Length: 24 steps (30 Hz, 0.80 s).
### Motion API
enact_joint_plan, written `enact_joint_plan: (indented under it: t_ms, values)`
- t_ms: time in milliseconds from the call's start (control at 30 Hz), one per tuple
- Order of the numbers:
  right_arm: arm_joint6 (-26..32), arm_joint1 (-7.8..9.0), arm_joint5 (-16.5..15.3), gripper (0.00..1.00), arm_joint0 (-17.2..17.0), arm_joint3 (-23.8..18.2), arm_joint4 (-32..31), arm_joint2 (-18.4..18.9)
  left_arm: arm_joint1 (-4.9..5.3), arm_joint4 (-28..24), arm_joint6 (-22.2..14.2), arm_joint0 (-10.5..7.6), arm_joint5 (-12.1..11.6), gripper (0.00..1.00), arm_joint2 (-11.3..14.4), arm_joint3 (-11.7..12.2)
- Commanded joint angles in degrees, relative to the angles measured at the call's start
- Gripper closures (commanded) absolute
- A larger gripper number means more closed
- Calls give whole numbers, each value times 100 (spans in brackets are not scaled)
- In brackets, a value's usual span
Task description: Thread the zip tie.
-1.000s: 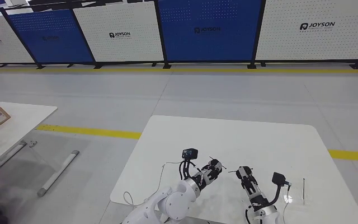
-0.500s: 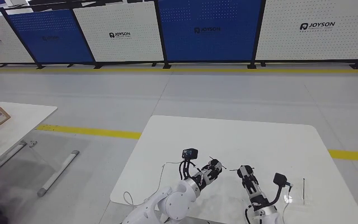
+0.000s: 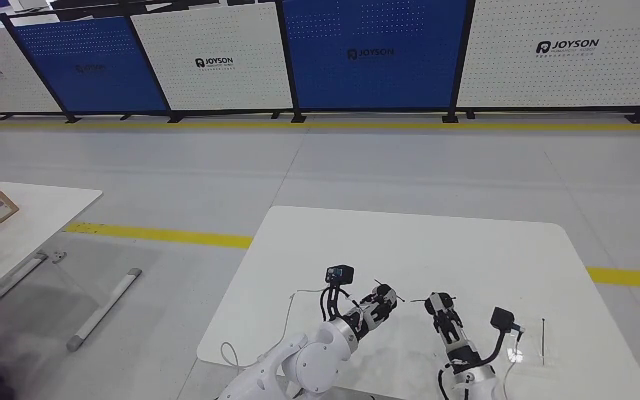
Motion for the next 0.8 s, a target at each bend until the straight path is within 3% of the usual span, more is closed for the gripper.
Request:
enact_joint_plan:
  t_ms: [0,100,767]
  values:
    - [96,-20,129,100,37,3,-20,-15,0,0,0,0,0,100,0,0]
    - [151,-58,272,100,94,23,-71,-52,0,0,0,0,0,100,0,0]
    - [290,-141,284,100,90,40,-62,13,0,0,0,0,0,100,0,0]
